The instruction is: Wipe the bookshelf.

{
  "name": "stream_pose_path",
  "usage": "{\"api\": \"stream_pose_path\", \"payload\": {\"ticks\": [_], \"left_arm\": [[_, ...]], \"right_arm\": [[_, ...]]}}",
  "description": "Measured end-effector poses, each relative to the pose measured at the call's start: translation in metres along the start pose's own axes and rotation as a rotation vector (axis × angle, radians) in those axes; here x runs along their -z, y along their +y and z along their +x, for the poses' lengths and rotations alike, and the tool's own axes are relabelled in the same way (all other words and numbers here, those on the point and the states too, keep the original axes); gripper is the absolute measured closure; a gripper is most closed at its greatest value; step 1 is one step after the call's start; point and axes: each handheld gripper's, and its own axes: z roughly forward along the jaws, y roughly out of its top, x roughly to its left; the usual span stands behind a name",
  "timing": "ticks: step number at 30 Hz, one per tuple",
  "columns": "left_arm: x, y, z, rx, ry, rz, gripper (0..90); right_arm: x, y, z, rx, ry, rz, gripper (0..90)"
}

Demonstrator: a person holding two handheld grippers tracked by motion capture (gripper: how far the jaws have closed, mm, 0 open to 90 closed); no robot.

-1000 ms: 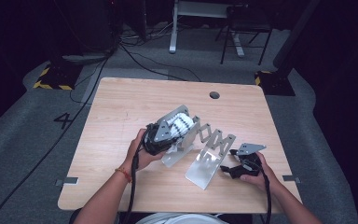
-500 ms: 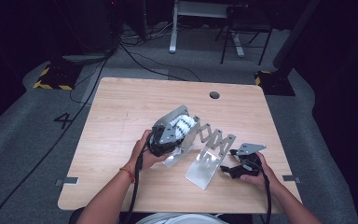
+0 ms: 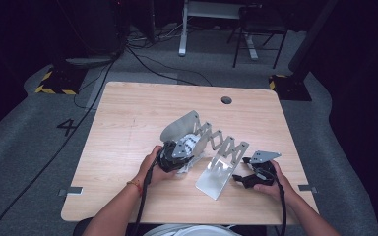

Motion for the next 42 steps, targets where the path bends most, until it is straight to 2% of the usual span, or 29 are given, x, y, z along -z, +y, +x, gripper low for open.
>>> {"api": "stream_pose_path", "payload": {"ticks": [4, 7, 11, 15, 16, 19, 22, 27, 30, 34, 38, 42], "left_arm": [[0.003, 0.006, 0.000, 0.009, 0.011, -0.029, 78.3], [0.007, 0.014, -0.001, -0.005, 0.018, -0.073, 78.3], [0.021, 0.021, -0.001, -0.014, 0.047, -0.146, 78.5], [0.042, 0.028, -0.003, -0.013, 0.079, -0.246, 78.5], [0.046, 0.029, -0.003, -0.003, 0.079, -0.263, 78.5], [0.056, 0.030, -0.004, 0.000, 0.116, -0.295, 78.6], [0.053, 0.026, -0.001, 0.002, 0.122, -0.270, 78.6], [0.035, 0.017, 0.004, 0.019, 0.115, -0.200, 78.5], [0.018, 0.009, 0.004, 0.026, 0.095, -0.130, 78.6], [-0.006, -0.001, -0.002, 0.009, 0.063, -0.006, 78.6], [-0.013, -0.004, -0.001, 0.033, 0.029, 0.010, 78.4], [-0.015, -0.004, -0.002, 0.021, 0.029, 0.020, 78.3]], "right_arm": [[0.000, 0.000, 0.000, 0.000, 0.002, 0.000, 15.5], [0.000, 0.000, 0.000, 0.004, 0.005, 0.001, 15.5], [0.000, 0.000, 0.000, 0.006, 0.008, 0.003, 15.5], [0.000, 0.000, 0.000, 0.007, 0.009, 0.002, 15.5], [0.000, 0.000, 0.000, 0.007, 0.009, 0.003, 15.5], [0.000, 0.000, 0.000, 0.007, 0.009, 0.002, 15.4], [0.000, 0.000, 0.000, 0.007, 0.009, 0.002, 15.5], [0.000, 0.000, 0.000, 0.007, 0.009, 0.002, 15.5], [0.000, 0.000, 0.000, 0.007, 0.009, 0.002, 15.5], [0.000, 0.000, 0.000, 0.007, 0.009, 0.003, 15.5], [0.000, 0.000, 0.000, 0.008, 0.008, 0.002, 15.5], [0.000, 0.000, 0.000, 0.009, 0.008, 0.002, 15.5]]}}
